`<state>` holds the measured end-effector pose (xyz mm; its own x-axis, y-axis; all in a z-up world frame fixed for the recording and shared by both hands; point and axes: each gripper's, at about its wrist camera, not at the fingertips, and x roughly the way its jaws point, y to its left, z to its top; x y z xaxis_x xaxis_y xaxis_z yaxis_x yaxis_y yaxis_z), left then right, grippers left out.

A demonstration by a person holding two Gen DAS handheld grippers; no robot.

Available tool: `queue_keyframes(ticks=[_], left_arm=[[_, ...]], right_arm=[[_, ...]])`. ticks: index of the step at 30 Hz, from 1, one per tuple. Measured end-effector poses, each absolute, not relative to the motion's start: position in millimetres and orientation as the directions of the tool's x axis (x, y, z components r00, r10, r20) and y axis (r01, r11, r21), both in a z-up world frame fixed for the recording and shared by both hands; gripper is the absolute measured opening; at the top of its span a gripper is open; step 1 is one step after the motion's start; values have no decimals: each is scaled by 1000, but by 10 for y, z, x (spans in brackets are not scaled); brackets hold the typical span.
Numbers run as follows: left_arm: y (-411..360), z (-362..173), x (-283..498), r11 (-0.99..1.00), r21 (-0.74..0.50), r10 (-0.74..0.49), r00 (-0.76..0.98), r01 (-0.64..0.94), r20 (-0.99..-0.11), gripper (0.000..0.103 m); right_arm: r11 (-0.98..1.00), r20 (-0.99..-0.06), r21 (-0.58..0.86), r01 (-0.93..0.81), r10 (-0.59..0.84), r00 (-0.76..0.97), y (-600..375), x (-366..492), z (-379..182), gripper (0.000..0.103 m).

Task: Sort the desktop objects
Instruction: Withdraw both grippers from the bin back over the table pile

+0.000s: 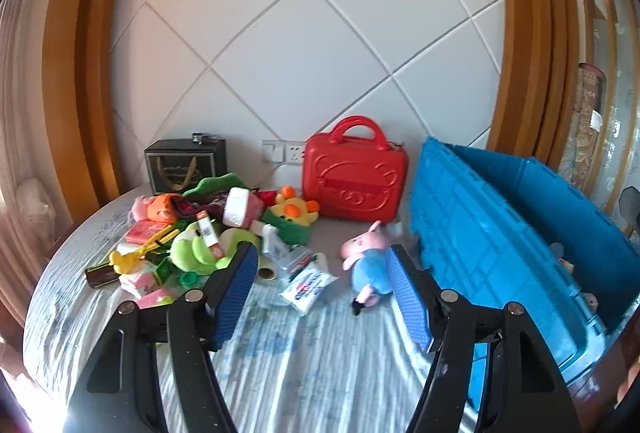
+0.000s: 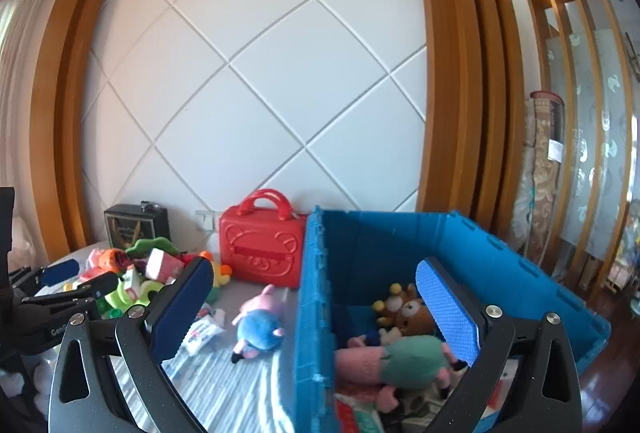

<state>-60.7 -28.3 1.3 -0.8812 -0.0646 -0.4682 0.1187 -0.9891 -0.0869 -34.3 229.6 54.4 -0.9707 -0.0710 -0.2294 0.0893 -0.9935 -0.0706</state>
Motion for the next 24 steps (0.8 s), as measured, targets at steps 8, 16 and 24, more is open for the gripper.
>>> queue_keyframes(ticks=[8, 16, 24], left_arm=[[-1349, -425, -713, -974, -96, -110, -800, 205, -590, 66], [-1962, -764, -836, -941, -64, -209, -720, 332, -662, 66], [-2543, -1360, -930, -857, -39, -300, -557, 514, -775, 66]], right_arm=[[-987, -363, -87, 133, -93, -927, 1311, -643, 202, 103], [-975, -459, -106, 193, -124, -880, 1020, -1068, -162, 103], [-942, -604, -36, 333, -245, -758, 821, -1793, -823, 103]])
